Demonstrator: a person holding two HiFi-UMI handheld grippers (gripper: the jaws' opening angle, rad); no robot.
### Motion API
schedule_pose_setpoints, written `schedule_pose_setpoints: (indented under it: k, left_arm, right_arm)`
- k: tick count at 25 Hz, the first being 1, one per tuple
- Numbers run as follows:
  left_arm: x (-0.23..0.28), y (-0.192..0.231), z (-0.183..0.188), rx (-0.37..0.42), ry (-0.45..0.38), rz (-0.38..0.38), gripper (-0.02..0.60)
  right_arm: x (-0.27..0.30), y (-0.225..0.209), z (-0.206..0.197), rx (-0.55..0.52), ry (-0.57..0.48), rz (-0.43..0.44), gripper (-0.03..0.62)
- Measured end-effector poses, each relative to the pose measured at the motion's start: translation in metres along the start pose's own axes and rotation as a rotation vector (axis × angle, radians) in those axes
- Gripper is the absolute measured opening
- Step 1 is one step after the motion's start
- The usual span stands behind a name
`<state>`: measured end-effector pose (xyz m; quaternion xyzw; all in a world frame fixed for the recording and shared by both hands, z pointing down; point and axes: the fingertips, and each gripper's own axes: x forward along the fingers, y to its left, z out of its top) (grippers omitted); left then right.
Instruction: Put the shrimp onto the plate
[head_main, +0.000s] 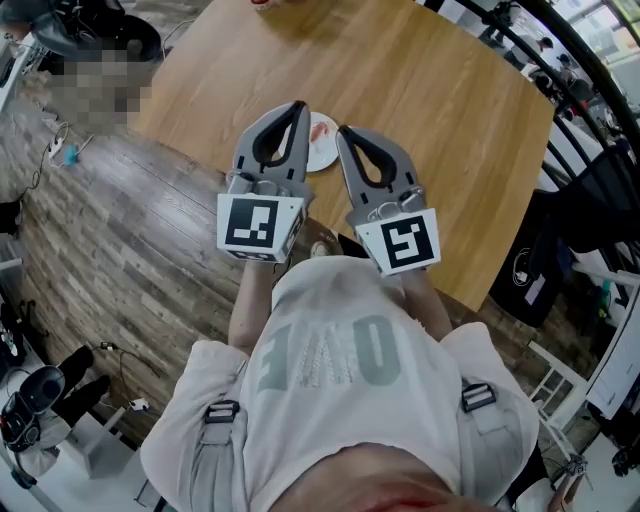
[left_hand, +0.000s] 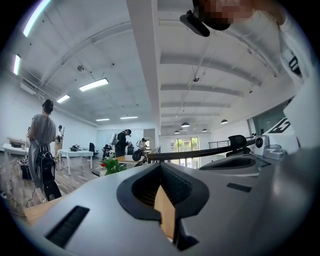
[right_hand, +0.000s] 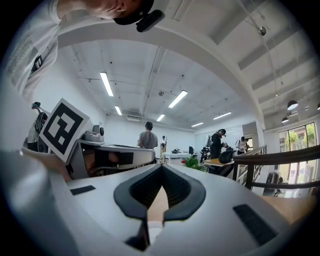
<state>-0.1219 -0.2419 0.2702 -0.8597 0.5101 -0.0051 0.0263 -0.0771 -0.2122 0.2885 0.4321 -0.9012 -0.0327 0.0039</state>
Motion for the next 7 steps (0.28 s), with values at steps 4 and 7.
schedule_pose_setpoints:
  k: [4,7]
  left_arm:
    - [-0.002,0.005,-0.001,-0.003,-0.001,0.015,0.009]
    - [-0.002,0.014,-0.001,-0.014,0.004,0.041,0.009]
  right_arm:
    - [0.001,-0.001,-0.004,-0.009,0.015,-0.003,0.019]
    - [0.004,-0.001,-0.005,-0.017,0.017,-0.004,0.018]
